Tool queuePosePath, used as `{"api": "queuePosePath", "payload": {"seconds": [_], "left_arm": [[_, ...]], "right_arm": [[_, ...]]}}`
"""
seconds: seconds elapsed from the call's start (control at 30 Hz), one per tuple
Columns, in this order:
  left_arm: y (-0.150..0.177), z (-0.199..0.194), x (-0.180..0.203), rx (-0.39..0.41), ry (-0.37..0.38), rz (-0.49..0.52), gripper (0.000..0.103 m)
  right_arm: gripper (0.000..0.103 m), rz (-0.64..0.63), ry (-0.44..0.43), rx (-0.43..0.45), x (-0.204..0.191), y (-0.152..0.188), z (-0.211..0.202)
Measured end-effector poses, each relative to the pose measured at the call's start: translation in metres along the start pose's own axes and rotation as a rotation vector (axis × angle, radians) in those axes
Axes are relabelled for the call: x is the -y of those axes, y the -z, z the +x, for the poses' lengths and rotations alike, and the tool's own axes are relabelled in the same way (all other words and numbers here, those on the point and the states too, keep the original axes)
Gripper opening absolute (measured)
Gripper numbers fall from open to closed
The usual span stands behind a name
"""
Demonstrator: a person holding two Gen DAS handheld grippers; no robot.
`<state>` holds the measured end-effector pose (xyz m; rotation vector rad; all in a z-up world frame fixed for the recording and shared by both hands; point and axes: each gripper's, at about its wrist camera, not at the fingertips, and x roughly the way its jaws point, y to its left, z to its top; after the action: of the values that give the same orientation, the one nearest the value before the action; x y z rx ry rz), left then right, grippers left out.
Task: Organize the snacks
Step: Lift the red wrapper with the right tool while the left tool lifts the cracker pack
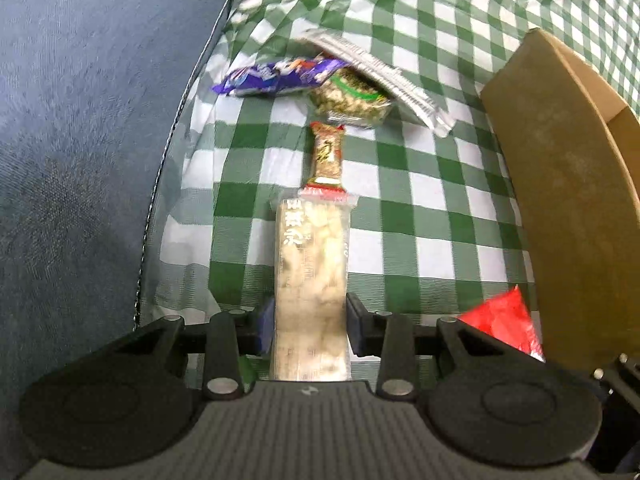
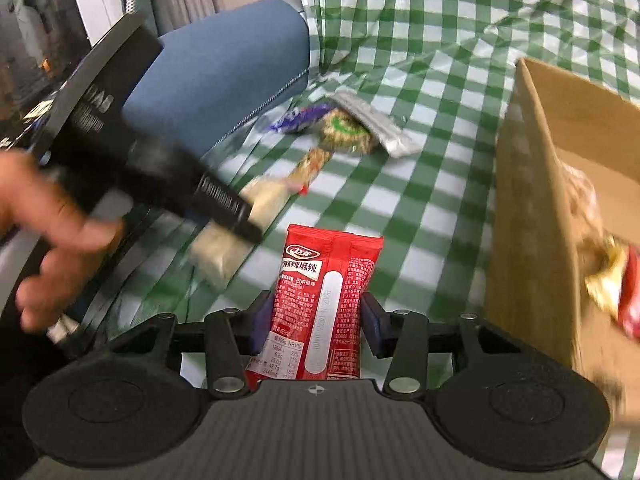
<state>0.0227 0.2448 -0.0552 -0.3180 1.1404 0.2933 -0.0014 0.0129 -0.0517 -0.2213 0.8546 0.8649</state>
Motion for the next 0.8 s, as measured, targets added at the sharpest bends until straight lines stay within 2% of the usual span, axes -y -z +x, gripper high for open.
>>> {"api": "queuePosePath", "payload": {"seconds": [0.17, 0.27, 0.33, 0.53, 0.63, 0.8], "left_arm": [[0.008, -0.015, 0.022, 0.064, 0.021, 0.03, 0.036], [0.012, -0.014, 0.034, 0.052, 0.01, 0.088, 0.036], [0.014, -0.01, 0.037, 0.037, 0.007, 0.108, 0.04], [0.013, -0.005, 0.035, 0.022, 0.013, 0.084, 0.048], [0.012, -0.003, 0.037, 0.021, 0.013, 0.089, 0.055], [0.009, 0.004, 0.04, 0.002, 0.001, 0.088, 0.059]], "right_arm": [[0.049, 0.002, 0.028, -0.017, 0.004, 0.015, 0.004], [0.049, -0.003, 0.048, -0.032, 0.007, 0.021, 0.009], [0.049, 0.003, 0.053, -0.043, 0.01, 0.024, 0.015], [0.051, 0.009, 0.061, -0.064, 0.013, 0.027, 0.024], [0.056, 0.001, 0.069, -0.082, 0.011, 0.027, 0.027], [0.062, -0.021, 0.083, -0.118, 0.01, 0.028, 0.028]]}}
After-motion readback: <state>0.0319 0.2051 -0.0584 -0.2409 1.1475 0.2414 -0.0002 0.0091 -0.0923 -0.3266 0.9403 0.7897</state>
